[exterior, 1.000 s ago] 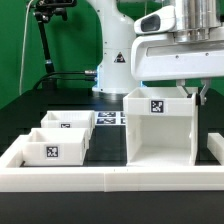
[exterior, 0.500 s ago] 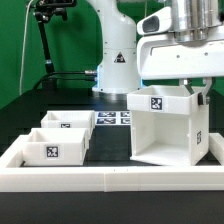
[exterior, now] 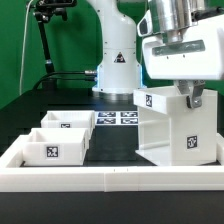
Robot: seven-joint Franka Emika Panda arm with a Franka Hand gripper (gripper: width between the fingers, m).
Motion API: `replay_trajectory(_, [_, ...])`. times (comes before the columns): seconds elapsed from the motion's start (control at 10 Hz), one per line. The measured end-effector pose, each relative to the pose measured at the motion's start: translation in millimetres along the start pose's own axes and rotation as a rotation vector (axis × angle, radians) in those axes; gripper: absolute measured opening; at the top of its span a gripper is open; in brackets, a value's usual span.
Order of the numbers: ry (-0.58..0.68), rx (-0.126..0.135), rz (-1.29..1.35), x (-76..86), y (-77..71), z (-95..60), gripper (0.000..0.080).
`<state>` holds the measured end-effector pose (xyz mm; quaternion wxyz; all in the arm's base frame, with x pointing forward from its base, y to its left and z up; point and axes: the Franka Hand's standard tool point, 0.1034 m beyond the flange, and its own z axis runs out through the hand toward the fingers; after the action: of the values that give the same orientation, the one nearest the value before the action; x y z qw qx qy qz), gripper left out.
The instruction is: Assemble drawer
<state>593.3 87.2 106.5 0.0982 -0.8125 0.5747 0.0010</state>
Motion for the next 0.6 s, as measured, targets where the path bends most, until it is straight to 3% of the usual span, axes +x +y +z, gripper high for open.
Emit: replay_trajectory(0.6, [-0.020,0.008,0.091,-0.5,-0.7,1.7,0.0038])
